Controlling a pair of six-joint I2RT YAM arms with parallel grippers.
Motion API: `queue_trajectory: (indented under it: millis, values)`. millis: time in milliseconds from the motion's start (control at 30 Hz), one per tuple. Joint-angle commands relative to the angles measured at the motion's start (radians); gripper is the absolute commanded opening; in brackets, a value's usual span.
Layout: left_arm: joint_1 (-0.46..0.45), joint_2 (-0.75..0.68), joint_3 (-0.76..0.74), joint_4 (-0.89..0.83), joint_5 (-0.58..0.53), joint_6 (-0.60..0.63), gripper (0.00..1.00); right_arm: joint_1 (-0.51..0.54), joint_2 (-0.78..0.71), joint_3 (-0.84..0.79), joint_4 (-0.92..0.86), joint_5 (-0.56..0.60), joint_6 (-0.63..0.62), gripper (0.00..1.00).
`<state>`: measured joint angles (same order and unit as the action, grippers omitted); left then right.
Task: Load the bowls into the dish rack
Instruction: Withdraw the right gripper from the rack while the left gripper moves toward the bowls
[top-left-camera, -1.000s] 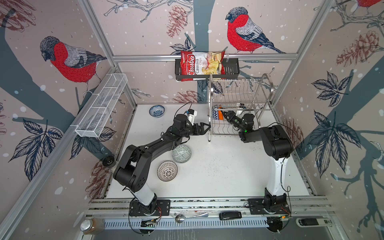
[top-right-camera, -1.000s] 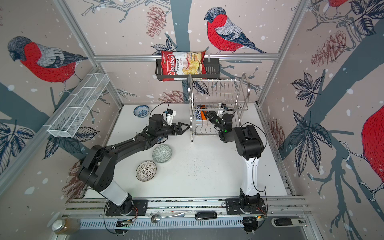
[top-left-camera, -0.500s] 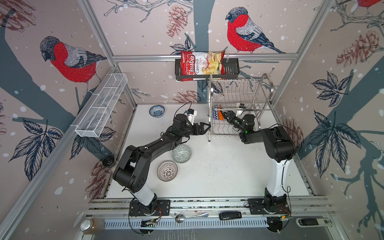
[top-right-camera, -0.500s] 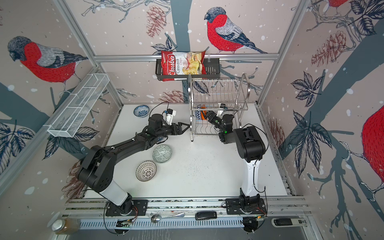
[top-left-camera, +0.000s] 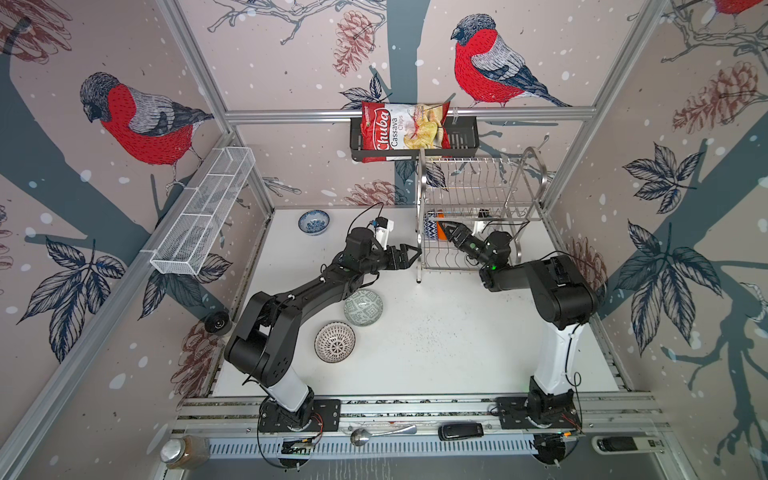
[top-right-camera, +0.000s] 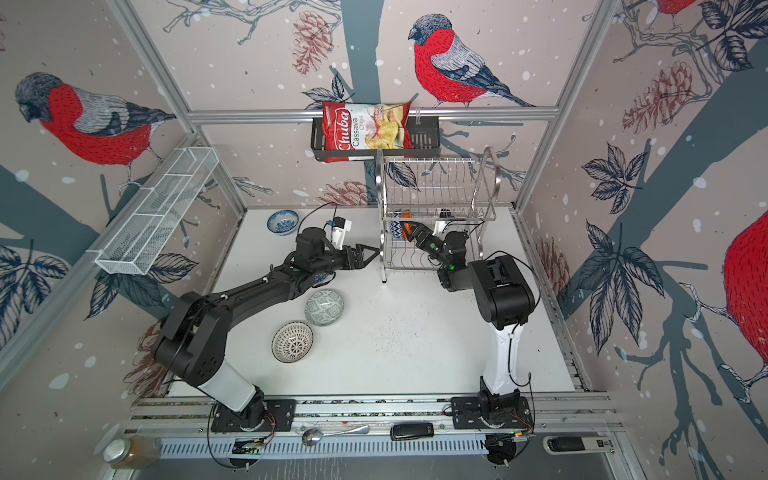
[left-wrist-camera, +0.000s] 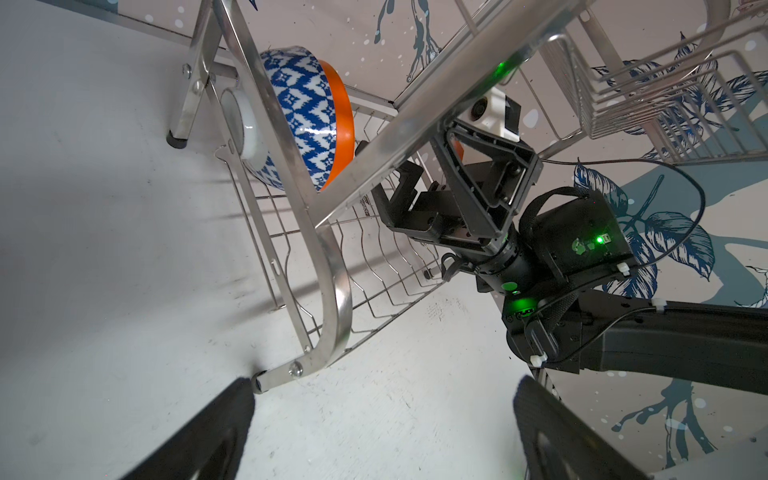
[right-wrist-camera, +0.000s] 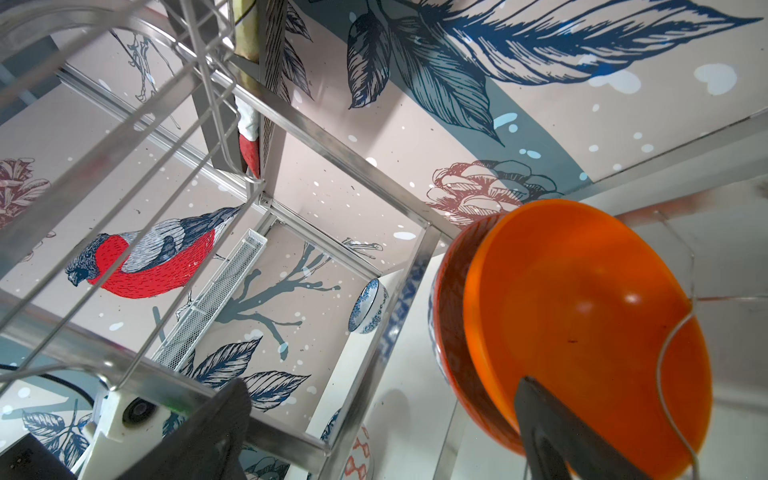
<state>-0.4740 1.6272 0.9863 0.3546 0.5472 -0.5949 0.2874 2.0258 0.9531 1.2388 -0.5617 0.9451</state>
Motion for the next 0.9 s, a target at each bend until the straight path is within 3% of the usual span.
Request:
queue_trajectory:
  millis: [0,867]
  values:
    - [0.001,-0.009,0.005,0.013,0.001,0.012,0.98,0.01,-0.019,-0.005,0.032,-0.022,-0.021,1.0]
    - [0.012,-0.012,0.006,0.02,0.018,0.001,0.97,0.073,-0.144,-0.198,0.08,0.011,-0.019,1.0]
